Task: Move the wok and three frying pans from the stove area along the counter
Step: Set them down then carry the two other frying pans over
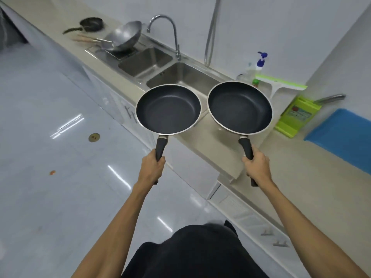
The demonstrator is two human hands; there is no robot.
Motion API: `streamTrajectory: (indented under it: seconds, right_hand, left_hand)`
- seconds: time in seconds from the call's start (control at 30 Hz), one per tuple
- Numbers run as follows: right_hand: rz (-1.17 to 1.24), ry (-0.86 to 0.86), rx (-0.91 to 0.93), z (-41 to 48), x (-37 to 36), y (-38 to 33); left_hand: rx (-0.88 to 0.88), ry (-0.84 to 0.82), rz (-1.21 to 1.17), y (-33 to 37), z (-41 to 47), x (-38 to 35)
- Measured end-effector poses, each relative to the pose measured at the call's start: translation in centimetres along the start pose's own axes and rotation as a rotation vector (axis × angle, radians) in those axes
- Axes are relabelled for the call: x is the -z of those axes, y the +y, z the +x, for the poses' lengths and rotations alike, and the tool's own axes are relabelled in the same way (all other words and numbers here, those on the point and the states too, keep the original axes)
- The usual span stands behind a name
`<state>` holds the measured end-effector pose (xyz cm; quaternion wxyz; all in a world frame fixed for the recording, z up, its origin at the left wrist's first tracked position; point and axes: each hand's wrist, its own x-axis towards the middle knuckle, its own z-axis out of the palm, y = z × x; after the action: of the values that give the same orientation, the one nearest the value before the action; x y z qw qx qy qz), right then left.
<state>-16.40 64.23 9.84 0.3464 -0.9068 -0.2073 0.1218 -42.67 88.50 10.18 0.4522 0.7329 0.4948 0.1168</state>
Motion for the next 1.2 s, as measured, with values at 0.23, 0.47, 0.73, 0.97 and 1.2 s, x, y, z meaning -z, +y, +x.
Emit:
streamTrajectory:
  seconds: [0.23, 0.47, 0.73, 0.97, 1.2]
  right_hand:
    - [-0.046, -0.127, 0.113, 5.0, -7.2, -8.1]
    - [-0.073, -0.228, 0.134, 12.7, -15.9, -16.3]
    - [-0.156, -0.351, 0.242, 24.4, -24.4, -28.2]
    - [-0.146, -0.417, 0.291, 31.7, -29.7, -36.5]
    - [-0.106, -0.438, 0.341, 36.2, -36.6, -44.1]
  left_hand:
    - [0.09, 0.128, -0.077, -3.6, 4.8, 6.6]
    - [0.184, 0.272, -0.159, -5.5, 12.9, 12.7]
    - [0.289, 0.409, -0.192, -5.7, 24.7, 19.2]
    - [0.337, 0.507, -0.25, -6.6, 32.6, 23.5]
    - [0.361, 0.562, -0.241, -9.8, 40.0, 30.3]
